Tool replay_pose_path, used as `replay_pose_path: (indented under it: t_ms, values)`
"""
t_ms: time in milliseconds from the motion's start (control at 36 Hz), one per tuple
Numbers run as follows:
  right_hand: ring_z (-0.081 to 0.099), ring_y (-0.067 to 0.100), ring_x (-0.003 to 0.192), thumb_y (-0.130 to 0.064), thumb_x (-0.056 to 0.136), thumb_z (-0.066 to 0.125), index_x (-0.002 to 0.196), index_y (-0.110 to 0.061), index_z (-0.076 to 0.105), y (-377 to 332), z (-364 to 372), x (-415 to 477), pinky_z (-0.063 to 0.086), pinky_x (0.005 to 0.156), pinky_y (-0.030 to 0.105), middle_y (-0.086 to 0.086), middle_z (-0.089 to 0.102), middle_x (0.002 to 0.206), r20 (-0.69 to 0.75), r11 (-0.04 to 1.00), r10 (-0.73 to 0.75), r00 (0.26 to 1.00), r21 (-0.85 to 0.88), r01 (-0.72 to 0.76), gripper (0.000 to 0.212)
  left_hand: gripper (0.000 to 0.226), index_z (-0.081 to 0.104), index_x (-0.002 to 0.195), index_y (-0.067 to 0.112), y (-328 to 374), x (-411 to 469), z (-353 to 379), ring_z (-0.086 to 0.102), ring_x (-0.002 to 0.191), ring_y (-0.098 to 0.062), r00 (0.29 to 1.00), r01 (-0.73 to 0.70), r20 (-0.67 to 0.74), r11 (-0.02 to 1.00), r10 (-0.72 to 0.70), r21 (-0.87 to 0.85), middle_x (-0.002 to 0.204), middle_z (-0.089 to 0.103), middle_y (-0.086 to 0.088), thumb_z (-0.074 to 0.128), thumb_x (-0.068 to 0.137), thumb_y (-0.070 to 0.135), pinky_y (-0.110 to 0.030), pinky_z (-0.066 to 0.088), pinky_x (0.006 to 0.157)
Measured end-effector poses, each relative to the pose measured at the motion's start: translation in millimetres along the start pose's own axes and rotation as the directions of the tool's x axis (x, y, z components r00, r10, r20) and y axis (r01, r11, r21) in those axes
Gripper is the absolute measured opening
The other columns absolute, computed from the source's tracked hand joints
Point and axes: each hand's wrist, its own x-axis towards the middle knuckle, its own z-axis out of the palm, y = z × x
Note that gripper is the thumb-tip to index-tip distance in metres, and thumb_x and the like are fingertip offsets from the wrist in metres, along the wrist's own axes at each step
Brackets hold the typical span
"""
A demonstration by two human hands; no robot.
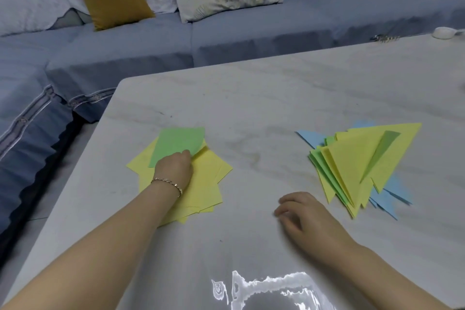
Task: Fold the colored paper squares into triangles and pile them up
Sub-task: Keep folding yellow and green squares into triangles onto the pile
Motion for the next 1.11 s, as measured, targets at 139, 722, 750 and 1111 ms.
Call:
replay_pose_path:
  t_ms: [139,722,750,1111]
  values:
    - [0.037,0.002,0.119,-0.018,0.094,0.046,0.109,-0.023,0.065,0,-2,-1,0.019,0.089,0.005,-0.012,0.050,0.117,0.017,0.999,-0.011,1.000,0.033,0.011,0.025,0.027,0.061,0.085,0.009,1,-6,-2,0.054,0.072,-0.029,0.990,0.098,-0.074,0.954,-0.123,-0.283,0.086,0.066,-0.012,0.041,0.094,0.023,-0.027,0.036,0.058]
    - [0.044,0.007,0.114,-0.013,0.092,0.049,0.104,-0.019,0.068,-17,6,7,0.019,0.085,-0.004,-0.013,0.052,0.107,0.047,0.997,-0.018,0.999,0.075,0.014,0.023,0.038,0.048,0.118,0.012,6,-1,2,0.056,0.101,-0.027,0.996,0.087,-0.013,0.975,-0.091,-0.206,0.111,0.059,-0.006,0.045,0.092,0.040,-0.032,0.041,0.070]
    - [0.043,0.006,0.114,-0.013,0.092,0.049,0.104,-0.019,0.068,-17,6,6,0.020,0.085,-0.004,-0.014,0.050,0.105,0.045,0.997,-0.016,0.999,0.077,0.012,0.023,0.034,0.050,0.112,0.010,6,0,3,0.056,0.097,-0.027,0.997,0.058,-0.033,0.987,-0.064,-0.152,0.106,0.059,-0.007,0.042,0.094,0.037,-0.032,0.039,0.067]
    - [0.048,0.007,0.108,-0.021,0.090,0.044,0.101,-0.019,0.068,-13,3,4,0.025,0.086,0.002,-0.016,0.051,0.101,0.059,0.997,0.000,0.998,0.081,-0.005,0.026,0.037,0.053,0.103,0.008,13,8,2,0.061,0.091,-0.028,0.993,-0.113,-0.016,0.979,0.117,0.169,0.101,0.062,-0.008,0.032,0.098,0.038,-0.029,0.031,0.061]
